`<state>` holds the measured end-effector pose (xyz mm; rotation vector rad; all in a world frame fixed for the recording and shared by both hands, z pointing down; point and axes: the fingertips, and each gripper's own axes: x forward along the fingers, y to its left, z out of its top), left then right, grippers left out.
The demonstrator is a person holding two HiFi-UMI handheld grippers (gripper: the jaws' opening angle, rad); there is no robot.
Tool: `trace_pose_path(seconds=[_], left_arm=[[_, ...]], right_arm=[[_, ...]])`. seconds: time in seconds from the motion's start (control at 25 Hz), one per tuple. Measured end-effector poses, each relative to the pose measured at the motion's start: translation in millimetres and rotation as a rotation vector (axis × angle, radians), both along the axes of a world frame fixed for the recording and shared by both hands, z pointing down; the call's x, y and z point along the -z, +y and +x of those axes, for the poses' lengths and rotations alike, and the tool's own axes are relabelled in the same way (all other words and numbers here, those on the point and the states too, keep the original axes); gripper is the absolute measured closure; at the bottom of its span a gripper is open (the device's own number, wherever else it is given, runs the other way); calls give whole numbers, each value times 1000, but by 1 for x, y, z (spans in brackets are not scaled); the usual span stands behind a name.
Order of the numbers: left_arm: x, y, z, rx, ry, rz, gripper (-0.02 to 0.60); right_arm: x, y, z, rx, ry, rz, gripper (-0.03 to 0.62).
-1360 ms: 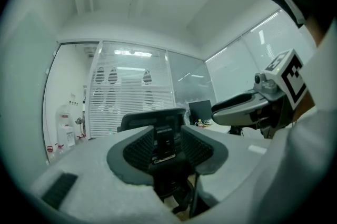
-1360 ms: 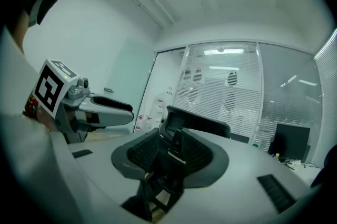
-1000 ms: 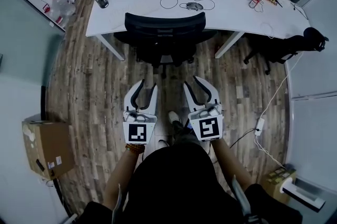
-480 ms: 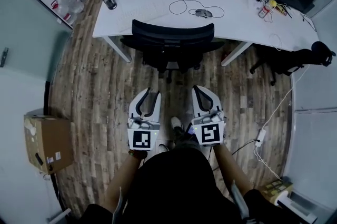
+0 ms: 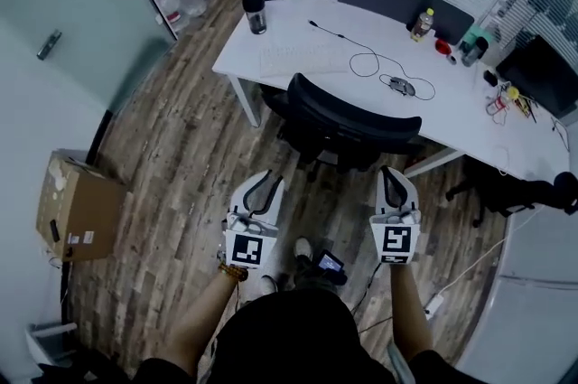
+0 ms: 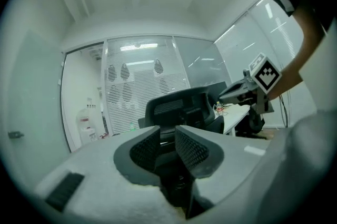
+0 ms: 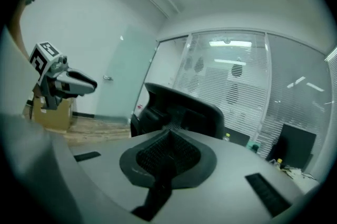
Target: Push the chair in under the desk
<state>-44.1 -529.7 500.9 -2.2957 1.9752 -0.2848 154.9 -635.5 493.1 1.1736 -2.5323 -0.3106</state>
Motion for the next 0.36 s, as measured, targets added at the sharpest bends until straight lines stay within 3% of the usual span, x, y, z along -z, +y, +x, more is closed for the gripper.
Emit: trace_pose_path(seconds=[0.12, 0.2, 0.36], left_arm=[[-8, -45, -38, 6, -51, -17, 502], [-12, -84, -60, -39, -119, -43, 497], [-28, -160, -73, -229, -177, -203, 428]], right_arm=[[-27, -57, 54, -184, -3, -104, 594], [-44, -85, 81, -216, 59, -137, 594], [-80, -108, 89, 8, 343, -204, 595]])
